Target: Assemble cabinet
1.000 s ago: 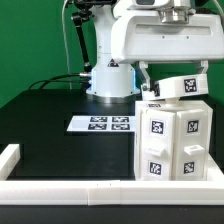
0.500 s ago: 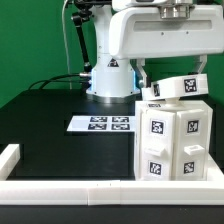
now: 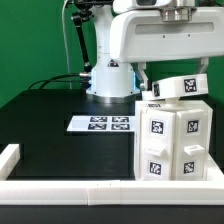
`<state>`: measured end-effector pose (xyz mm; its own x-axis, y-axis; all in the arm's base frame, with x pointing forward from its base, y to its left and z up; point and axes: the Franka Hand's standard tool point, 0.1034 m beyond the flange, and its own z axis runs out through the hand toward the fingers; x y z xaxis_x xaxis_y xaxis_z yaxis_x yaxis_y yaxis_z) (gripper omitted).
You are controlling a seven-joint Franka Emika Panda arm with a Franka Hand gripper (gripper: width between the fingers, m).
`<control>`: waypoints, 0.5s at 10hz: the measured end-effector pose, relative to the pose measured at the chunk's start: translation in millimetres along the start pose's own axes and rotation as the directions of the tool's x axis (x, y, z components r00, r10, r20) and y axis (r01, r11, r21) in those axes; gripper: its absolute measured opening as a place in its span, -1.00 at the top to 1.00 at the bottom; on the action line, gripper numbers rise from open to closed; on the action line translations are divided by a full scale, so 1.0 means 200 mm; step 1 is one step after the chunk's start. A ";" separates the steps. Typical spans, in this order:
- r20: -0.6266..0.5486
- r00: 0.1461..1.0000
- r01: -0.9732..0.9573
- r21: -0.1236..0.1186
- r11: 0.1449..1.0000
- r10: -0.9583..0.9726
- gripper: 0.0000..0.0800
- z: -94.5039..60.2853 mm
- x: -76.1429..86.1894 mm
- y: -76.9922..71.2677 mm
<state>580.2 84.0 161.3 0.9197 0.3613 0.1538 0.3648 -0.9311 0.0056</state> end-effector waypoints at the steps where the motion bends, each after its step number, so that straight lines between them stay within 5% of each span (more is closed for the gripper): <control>1: -0.001 1.000 0.002 0.000 1.000 -0.002 -0.99 0.00 0.01 0.00; 4: -0.006 1.000 0.007 -0.001 1.000 -0.007 -0.93 0.03 0.01 0.00; 5: -0.015 1.000 0.007 -0.004 1.000 -0.008 -0.49 0.03 0.01 0.01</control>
Offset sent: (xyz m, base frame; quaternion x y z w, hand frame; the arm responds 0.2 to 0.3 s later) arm 0.0059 -0.0005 -0.0025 -0.0058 0.0109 -0.0077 0.9999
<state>583.8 83.9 155.7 0.9146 0.3675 0.1686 0.3710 -0.9286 0.0109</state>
